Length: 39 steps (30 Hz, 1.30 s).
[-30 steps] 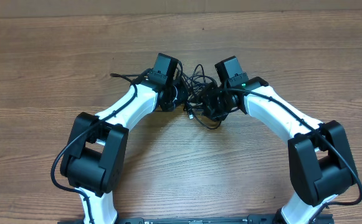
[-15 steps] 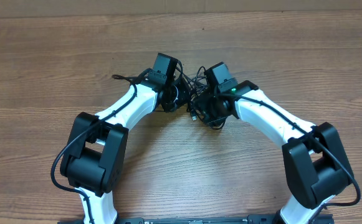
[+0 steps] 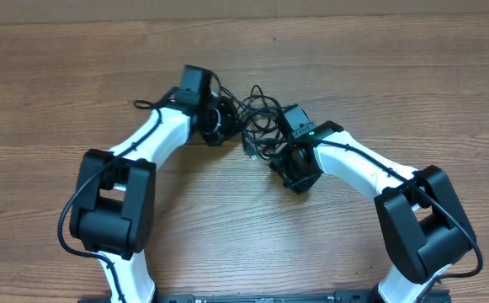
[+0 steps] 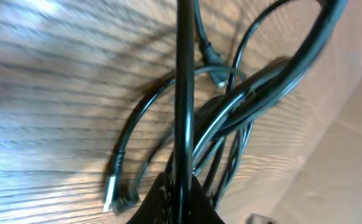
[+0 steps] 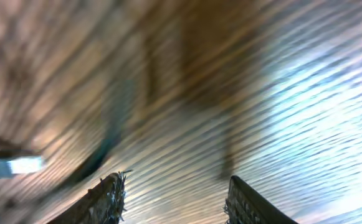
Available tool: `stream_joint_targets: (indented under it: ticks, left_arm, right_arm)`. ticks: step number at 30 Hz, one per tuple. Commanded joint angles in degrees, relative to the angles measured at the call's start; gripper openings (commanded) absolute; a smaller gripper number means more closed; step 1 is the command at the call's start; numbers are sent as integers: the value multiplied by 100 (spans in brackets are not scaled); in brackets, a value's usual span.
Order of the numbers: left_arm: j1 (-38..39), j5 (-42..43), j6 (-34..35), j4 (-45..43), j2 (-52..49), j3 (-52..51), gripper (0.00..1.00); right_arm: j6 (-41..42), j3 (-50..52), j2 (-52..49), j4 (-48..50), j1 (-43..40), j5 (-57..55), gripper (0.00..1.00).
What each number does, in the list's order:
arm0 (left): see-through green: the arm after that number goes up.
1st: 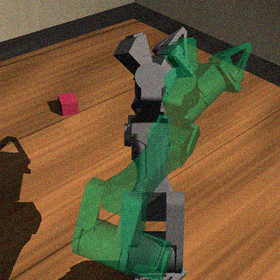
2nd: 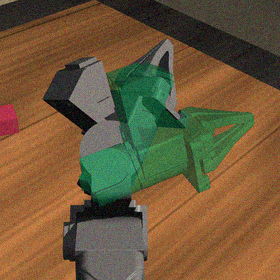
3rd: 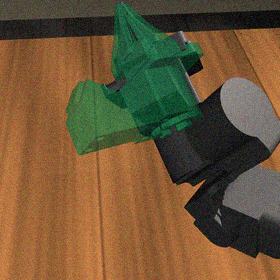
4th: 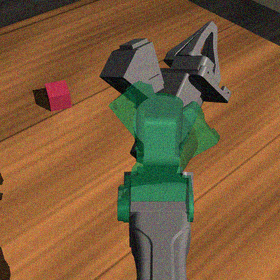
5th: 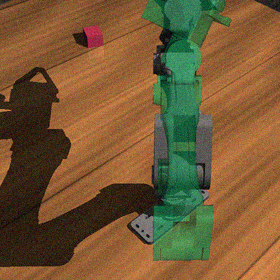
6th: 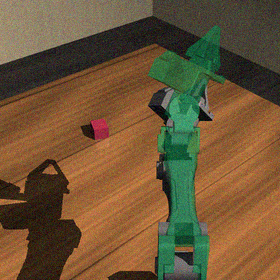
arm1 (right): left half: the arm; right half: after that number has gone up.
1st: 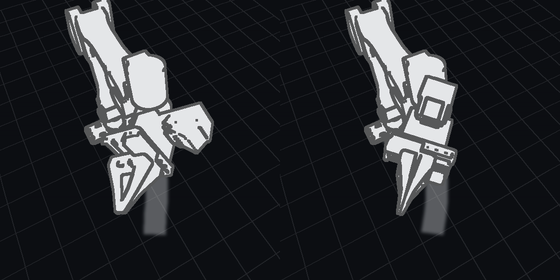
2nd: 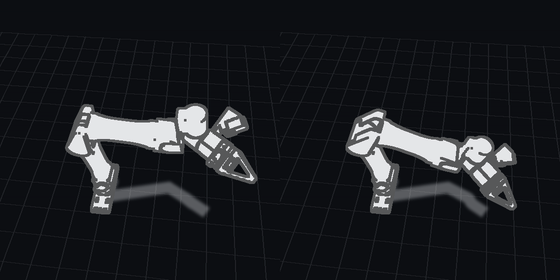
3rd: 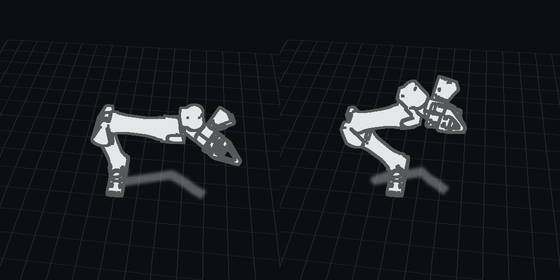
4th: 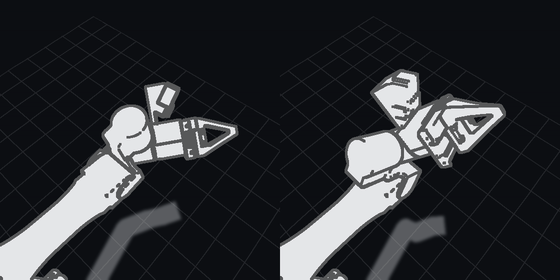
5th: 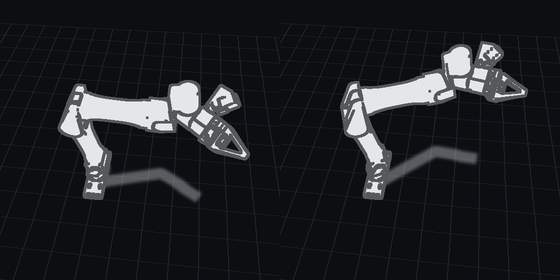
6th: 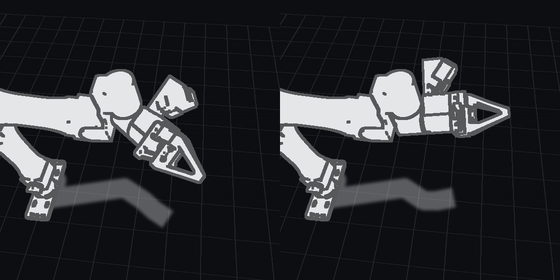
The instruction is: Untangle cables
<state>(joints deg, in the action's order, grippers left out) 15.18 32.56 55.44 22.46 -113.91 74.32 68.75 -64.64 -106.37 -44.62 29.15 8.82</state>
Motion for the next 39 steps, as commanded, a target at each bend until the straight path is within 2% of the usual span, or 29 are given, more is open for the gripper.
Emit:
stream_joint_targets:
  ticks: [1, 6, 10, 14, 24, 29, 34, 39]
  left_arm:
    - [-146, 592, -90, -15, 4, 162, 4]
    - [-144, 621, -656, 33, 4, 160, 4]
    - [-140, 643, -986, 260, 4, 160, 4]
    - [-138, 645, -1316, 365, 4, 160, 4]
    - [-133, 474, -1482, 391, 4, 160, 4]
    - [-125, 553, -1508, 391, 4, 160, 4]
    - [-129, 1180, -1884, 385, 4, 162, 4]
    - [-136, 1676, -1862, 328, 7, 162, 4]
  right_arm:
    - [-20, 68, -17, 17, 37, -448, 52]
    - [-66, 66, -17, 55, 35, -780, 52]
    - [-577, 13, -15, 96, -44, -789, 45]
    - [-1088, -162, -15, 48, -173, -741, 45]
    - [-2229, -1147, 70, -413, -376, -542, 63]
    - [-2791, -1257, 70, 122, -376, -446, 74]
    - [-2837, -1246, 28, 588, -376, -496, 76]
    - [-2887, -1241, -208, 682, -372, -951, 77]
